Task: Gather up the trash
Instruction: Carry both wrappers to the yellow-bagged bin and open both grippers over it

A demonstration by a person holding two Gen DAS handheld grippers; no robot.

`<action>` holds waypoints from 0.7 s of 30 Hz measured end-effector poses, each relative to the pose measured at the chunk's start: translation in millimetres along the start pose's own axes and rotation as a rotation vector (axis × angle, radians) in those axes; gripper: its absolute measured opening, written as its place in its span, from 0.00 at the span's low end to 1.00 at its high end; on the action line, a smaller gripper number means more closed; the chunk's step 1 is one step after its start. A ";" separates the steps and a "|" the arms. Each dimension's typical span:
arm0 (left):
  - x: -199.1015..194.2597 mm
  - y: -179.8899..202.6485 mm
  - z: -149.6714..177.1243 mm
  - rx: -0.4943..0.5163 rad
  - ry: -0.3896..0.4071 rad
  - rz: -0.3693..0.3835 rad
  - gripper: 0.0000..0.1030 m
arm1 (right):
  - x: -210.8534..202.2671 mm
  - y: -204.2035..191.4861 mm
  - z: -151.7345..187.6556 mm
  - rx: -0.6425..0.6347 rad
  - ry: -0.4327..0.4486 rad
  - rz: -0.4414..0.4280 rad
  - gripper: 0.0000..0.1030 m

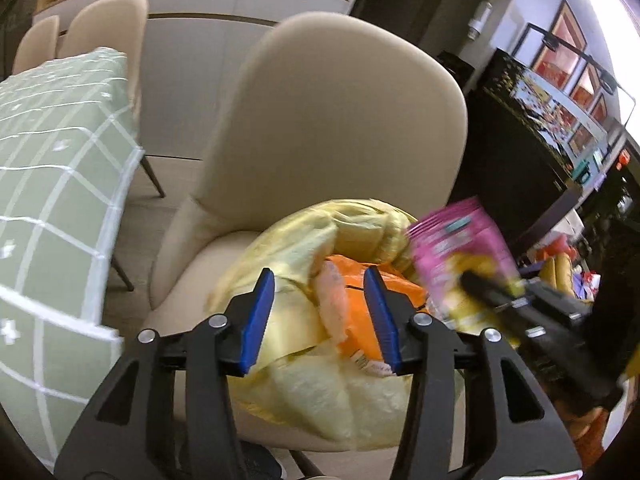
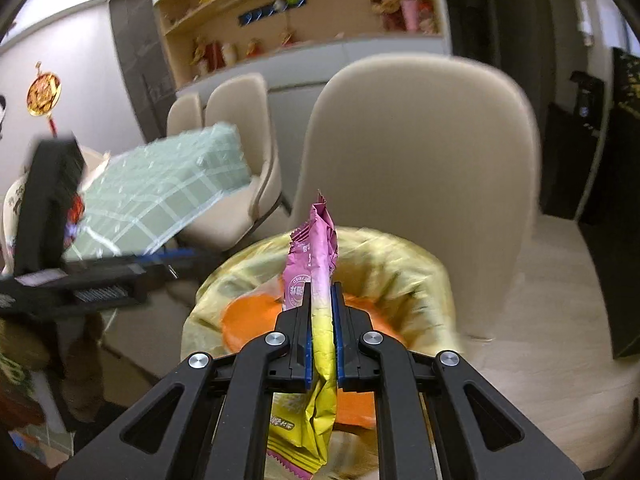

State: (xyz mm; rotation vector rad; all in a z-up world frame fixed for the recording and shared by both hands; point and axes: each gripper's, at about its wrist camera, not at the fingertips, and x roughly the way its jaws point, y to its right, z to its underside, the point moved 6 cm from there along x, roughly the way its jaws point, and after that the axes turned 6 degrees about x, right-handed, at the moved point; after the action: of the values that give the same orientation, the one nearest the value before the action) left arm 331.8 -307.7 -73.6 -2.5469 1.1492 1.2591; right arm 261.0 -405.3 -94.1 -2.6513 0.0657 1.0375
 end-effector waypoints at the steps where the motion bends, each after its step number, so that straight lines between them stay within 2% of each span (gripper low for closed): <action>1: -6.6 -5.1 1.2 -0.009 0.004 -0.007 0.44 | 8.8 -2.4 4.5 -0.010 -0.022 0.004 0.09; 6: -36.1 -26.7 12.1 -0.023 0.009 -0.029 0.45 | 66.4 -7.8 34.5 -0.037 -0.230 0.038 0.09; 10: -55.2 -38.2 21.7 -0.024 0.021 -0.041 0.49 | 83.7 -8.7 51.9 -0.036 -0.318 0.059 0.09; 12: -62.0 -42.4 26.0 -0.028 0.024 -0.046 0.49 | 86.3 -8.4 54.5 -0.029 -0.327 0.067 0.09; 18: -83.7 -57.2 36.0 -0.048 0.038 -0.047 0.52 | 74.7 -7.5 41.2 0.000 -0.257 0.104 0.12; 20: -93.7 -60.3 37.0 -0.048 0.056 -0.047 0.55 | 67.8 -8.8 36.8 0.007 -0.245 0.089 0.22; 21: -98.7 -61.2 36.5 -0.046 0.065 -0.052 0.55 | 63.2 -9.9 35.6 0.006 -0.233 0.083 0.34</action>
State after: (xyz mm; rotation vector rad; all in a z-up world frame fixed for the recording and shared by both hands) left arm 310.3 -191.9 -42.5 -2.6512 1.0701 1.2145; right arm 285.8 -381.7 -158.9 -2.5219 0.1301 1.3634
